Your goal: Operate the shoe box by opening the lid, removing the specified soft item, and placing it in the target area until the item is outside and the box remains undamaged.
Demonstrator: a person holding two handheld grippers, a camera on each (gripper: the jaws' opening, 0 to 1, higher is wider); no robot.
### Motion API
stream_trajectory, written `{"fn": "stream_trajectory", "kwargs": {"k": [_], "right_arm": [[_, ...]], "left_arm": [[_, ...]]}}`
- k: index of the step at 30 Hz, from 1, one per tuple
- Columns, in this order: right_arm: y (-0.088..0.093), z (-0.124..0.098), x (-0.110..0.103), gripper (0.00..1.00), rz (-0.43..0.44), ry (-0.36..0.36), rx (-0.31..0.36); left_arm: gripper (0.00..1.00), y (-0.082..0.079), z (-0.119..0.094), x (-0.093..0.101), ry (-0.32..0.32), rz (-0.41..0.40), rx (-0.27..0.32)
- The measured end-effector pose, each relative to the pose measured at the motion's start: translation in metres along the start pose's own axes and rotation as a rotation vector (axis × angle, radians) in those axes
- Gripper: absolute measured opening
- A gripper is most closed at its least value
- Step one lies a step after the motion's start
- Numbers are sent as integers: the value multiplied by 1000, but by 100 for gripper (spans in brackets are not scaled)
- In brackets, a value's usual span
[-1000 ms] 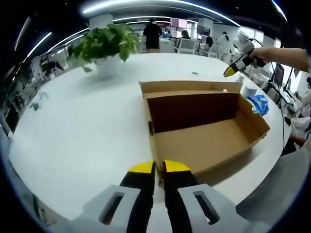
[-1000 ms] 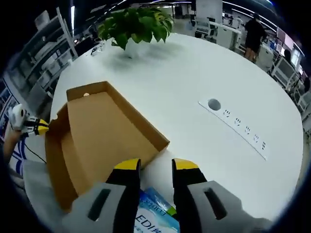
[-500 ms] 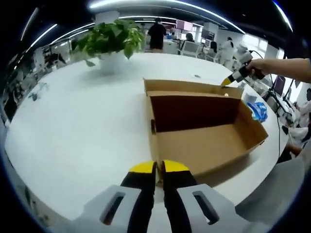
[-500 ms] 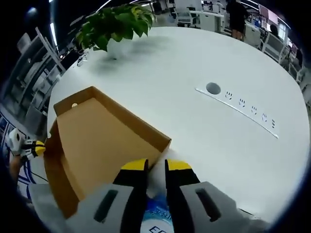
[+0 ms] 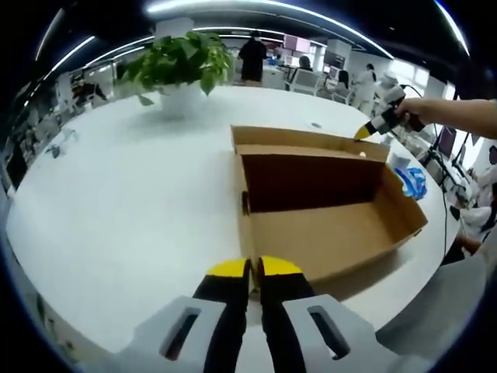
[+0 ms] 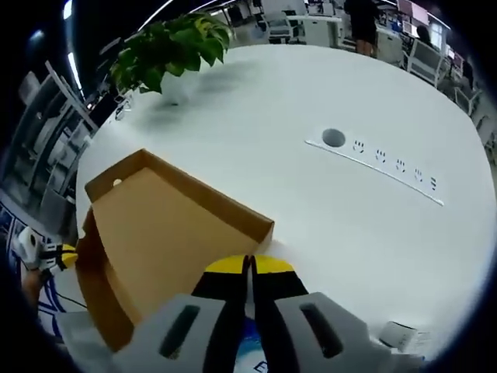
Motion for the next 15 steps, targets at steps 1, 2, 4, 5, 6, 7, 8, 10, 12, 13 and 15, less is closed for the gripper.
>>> {"fn": "stream_trajectory", "kwargs": {"k": [1,2,4,5,6,7,8,10,12,13,15], "right_arm": [[-1,-2,-1,0,13,-2,7],[-2,-2,-1,0,28,-2,12],[-2,-4,-2,0,43,-3,15],[-2,-5,-2,0,57,-3,18],[-3,-7,-3,0,62,-2,19],[-3,-9,-4,0,69,-2,24],[-4,-11,-4,0,71,-3,28],[-5,-16,-6,0,78,-8,41],[-7,-19,-8,0,91,-16,53],[-7,-21,-9,0,96,-19,57],[-9,-26,-10,0,112,-29,69]], "left_arm": [[1,0,0,0,0,-1,0],[1,0,0,0,-1,-1,0],[1,0,0,0,-2,-2,0],[1,0,0,0,-2,-3,1],[1,0,0,0,-4,-6,2],[1,0,0,0,-4,-7,3],[1,0,0,0,-5,-10,3],[1,0,0,0,-6,-15,6],[1,0,0,0,-6,-23,8],[1,0,0,0,-6,-25,9],[1,0,0,0,-6,-27,9]]}}
Point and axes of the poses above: the point that each gripper's makers call its tool centre point, and the gripper's own axes: z roughly forward along the fingers, x roughly to its right, y roughly out of its underside, the point moved 3 cm from there along -z, roughly backward along the fingers, and after that the axes turned 8 degrees about z, right-handed, at the moved point
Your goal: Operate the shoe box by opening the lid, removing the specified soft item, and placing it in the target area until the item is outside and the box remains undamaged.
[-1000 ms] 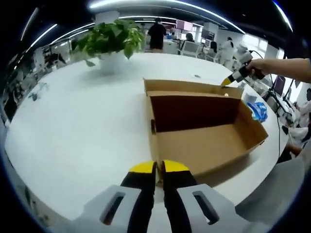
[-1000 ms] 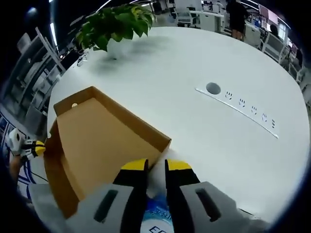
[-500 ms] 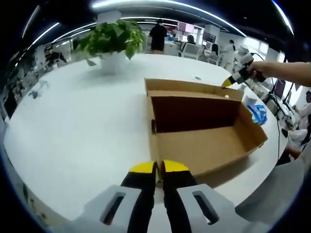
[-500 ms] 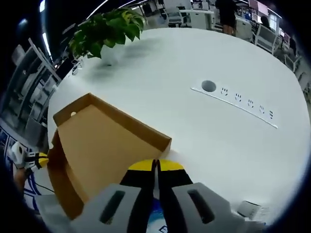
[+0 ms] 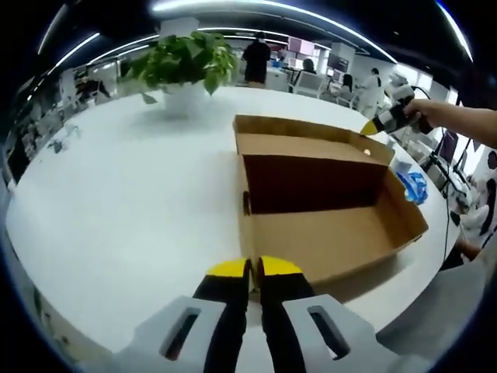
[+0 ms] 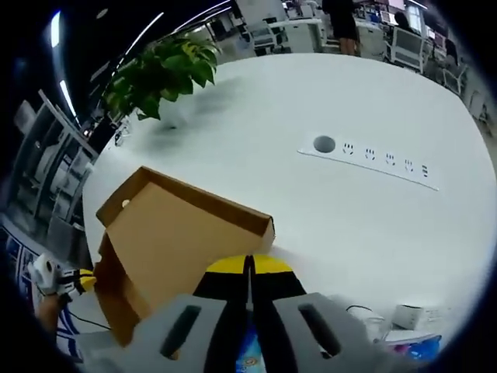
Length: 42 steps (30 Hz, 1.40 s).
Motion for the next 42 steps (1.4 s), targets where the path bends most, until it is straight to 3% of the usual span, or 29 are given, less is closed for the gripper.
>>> {"fn": "stream_trajectory", "kwargs": {"k": [15,28,42], "right_arm": [[7,-43,-27,0,8,-64,88],[11,-80,-50,0,-61,-117,189],[37,-111,-70,0,-124,-120,331]], "left_arm": [[1,0,0,-1,-1,3,2],[1,1,-1,-1,-1,14,2],[1,2,-2,-1,6,26,7]]}}
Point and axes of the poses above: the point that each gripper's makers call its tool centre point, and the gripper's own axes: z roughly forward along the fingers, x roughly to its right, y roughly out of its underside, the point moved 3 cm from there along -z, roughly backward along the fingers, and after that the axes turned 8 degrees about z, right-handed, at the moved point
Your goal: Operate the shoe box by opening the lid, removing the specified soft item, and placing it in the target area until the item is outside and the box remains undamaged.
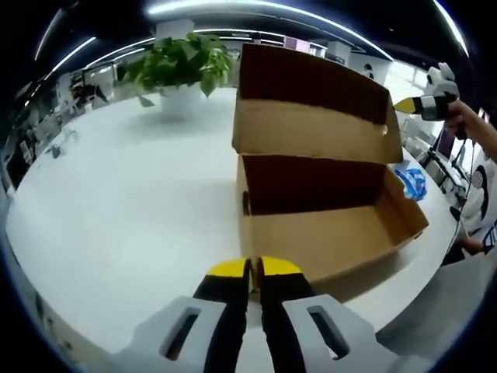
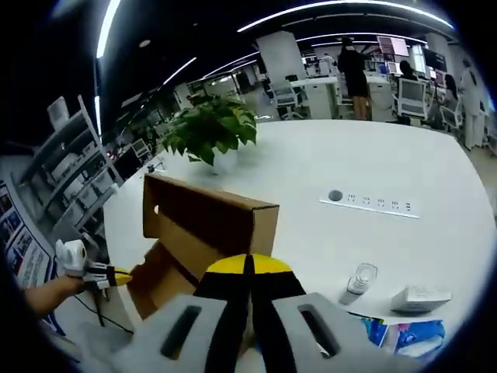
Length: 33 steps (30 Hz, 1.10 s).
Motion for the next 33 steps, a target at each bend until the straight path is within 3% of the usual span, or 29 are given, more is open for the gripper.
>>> {"fn": "stream_trajectory", "kwargs": {"k": [13,20,33], "right_arm": [[21,-23,-14,0,-57,6,111],[34,-33,-23,0,-118,19,143],[59,-47,-33,0,-131,29,187]], "left_arm": [[2,1,0,1,6,10,5],[2,1,-1,1,6,9,11],[2,1,-1,2,10,31,7]]}}
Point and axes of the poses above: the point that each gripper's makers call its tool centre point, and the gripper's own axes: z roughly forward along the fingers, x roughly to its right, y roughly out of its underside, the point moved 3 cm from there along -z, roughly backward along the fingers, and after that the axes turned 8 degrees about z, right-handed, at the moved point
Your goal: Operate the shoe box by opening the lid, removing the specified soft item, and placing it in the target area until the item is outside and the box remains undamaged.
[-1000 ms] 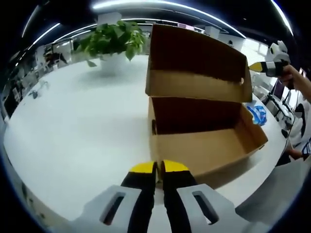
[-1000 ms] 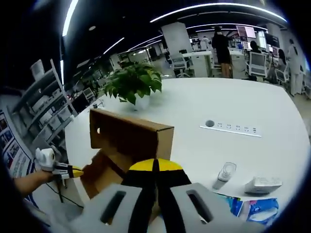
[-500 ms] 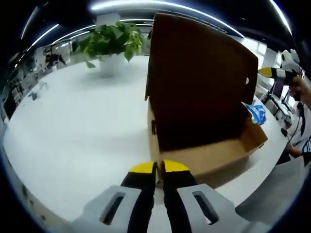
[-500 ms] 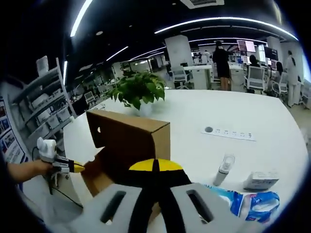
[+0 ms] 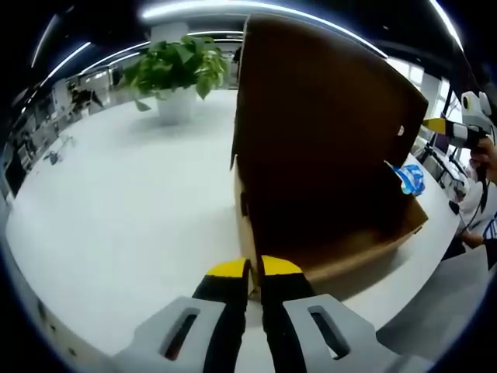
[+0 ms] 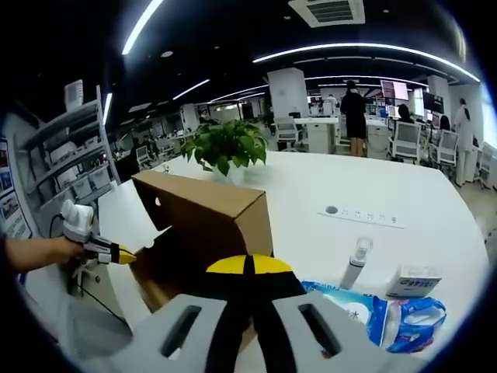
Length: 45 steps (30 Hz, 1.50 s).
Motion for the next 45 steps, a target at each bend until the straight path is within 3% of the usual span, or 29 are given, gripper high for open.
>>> {"fn": "stream_trajectory", "kwargs": {"k": [10,15,21,28,45], "right_arm": [[11,-7,-6,0,-37,0,13],[15,-9,-7,0,-57,-2,20],[18,-10,-9,0,-72,-4,25],[24,-13,-10,0,-91,-15,17],[45,-17,-16,0,-146,-29,-16]], "left_arm": [[2,-7,-6,-2,-1,30,18],[9,-34,-18,-8,-18,61,106],[15,-66,-33,-14,-37,113,170],[19,-89,-38,-14,-47,184,208],[19,-96,-43,-1,12,283,228]]}}
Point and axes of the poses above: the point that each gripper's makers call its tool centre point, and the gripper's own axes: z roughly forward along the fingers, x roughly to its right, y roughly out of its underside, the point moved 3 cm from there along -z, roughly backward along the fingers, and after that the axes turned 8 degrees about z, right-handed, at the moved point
